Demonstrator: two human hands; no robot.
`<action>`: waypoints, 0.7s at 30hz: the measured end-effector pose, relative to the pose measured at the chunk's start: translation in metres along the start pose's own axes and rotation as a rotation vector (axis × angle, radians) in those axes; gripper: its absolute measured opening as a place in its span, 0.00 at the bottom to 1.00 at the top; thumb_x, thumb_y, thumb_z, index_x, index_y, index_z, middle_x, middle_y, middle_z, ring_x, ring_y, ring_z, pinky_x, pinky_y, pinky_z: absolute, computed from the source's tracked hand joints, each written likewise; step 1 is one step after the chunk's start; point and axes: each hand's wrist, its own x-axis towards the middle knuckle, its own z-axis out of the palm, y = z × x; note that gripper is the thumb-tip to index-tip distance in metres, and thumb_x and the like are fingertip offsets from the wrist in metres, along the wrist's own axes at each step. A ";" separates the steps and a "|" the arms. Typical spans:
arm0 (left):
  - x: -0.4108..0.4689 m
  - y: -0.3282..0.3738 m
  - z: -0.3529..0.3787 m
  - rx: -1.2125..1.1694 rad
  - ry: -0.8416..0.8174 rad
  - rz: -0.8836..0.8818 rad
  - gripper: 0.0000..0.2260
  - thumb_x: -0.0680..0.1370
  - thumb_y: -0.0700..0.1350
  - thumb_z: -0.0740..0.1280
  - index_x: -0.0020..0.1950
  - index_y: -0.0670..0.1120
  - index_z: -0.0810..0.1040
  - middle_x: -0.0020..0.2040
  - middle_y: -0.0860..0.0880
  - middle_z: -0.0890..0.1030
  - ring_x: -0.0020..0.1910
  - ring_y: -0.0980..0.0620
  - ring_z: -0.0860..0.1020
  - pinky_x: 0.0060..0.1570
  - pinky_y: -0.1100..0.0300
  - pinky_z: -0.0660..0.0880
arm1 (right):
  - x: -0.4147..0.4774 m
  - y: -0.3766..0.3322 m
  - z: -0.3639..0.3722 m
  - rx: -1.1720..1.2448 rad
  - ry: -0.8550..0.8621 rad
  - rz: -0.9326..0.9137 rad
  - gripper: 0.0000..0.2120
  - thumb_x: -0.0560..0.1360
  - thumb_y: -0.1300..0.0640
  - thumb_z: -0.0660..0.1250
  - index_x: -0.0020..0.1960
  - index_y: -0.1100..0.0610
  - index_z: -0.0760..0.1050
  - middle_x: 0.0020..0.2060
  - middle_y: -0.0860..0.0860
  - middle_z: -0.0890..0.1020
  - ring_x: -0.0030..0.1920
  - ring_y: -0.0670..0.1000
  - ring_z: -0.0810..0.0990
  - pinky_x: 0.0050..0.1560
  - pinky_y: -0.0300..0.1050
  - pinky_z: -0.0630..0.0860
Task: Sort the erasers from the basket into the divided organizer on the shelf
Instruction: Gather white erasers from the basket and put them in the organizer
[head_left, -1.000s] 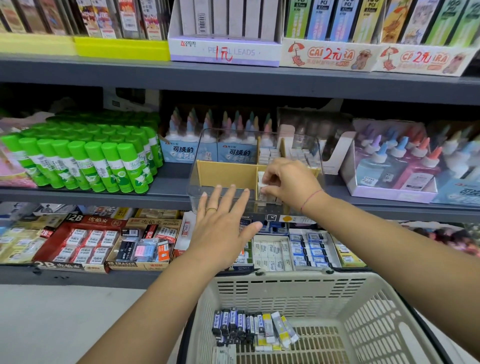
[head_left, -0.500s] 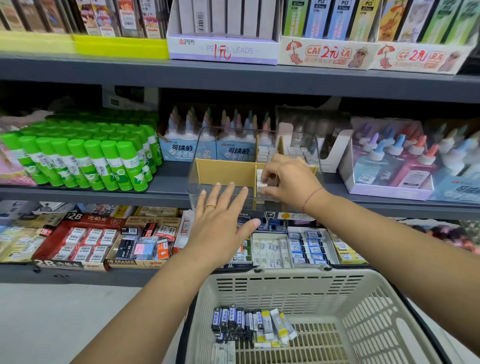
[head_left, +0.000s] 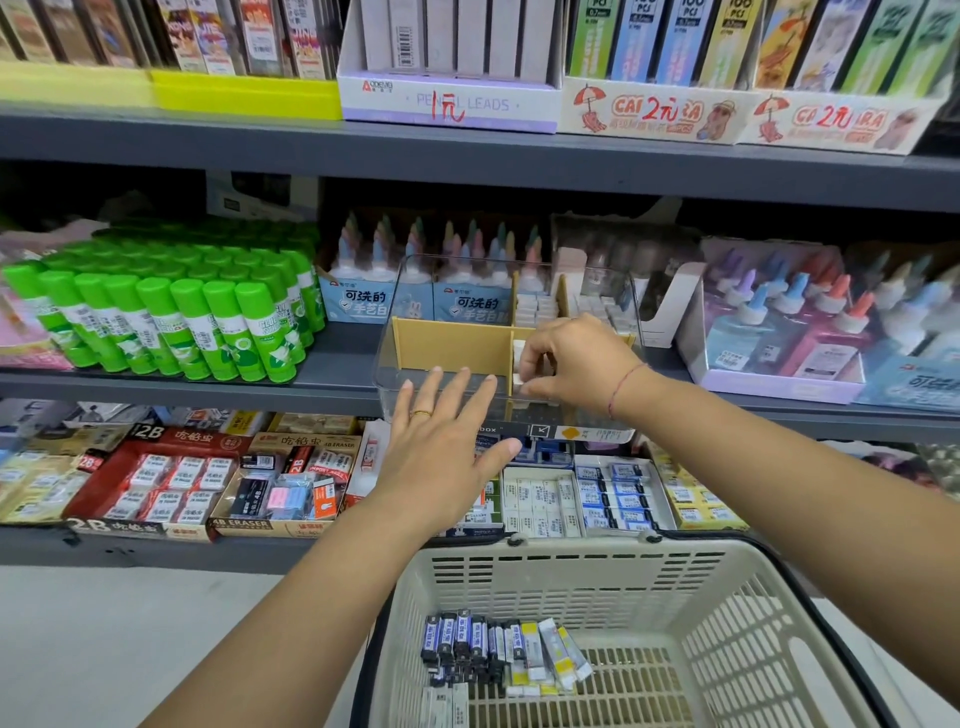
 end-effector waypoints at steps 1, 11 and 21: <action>0.000 0.000 0.000 0.001 0.000 -0.001 0.30 0.79 0.64 0.47 0.78 0.57 0.42 0.79 0.53 0.41 0.76 0.51 0.35 0.74 0.50 0.33 | 0.001 0.000 0.000 0.002 -0.005 0.010 0.07 0.71 0.51 0.72 0.46 0.51 0.78 0.43 0.44 0.81 0.45 0.45 0.77 0.56 0.39 0.65; 0.001 -0.001 0.000 0.001 -0.001 0.003 0.30 0.80 0.64 0.47 0.78 0.57 0.41 0.79 0.53 0.41 0.76 0.51 0.35 0.74 0.50 0.33 | 0.000 0.010 -0.026 0.487 0.139 0.256 0.08 0.69 0.56 0.71 0.40 0.53 0.72 0.43 0.54 0.82 0.45 0.53 0.81 0.48 0.51 0.79; 0.002 0.000 0.001 -0.005 0.008 0.000 0.30 0.79 0.64 0.48 0.78 0.56 0.43 0.79 0.53 0.43 0.77 0.51 0.36 0.74 0.49 0.33 | -0.001 0.016 -0.027 0.495 -0.111 0.134 0.03 0.75 0.59 0.67 0.48 0.52 0.77 0.43 0.54 0.82 0.43 0.53 0.80 0.52 0.52 0.76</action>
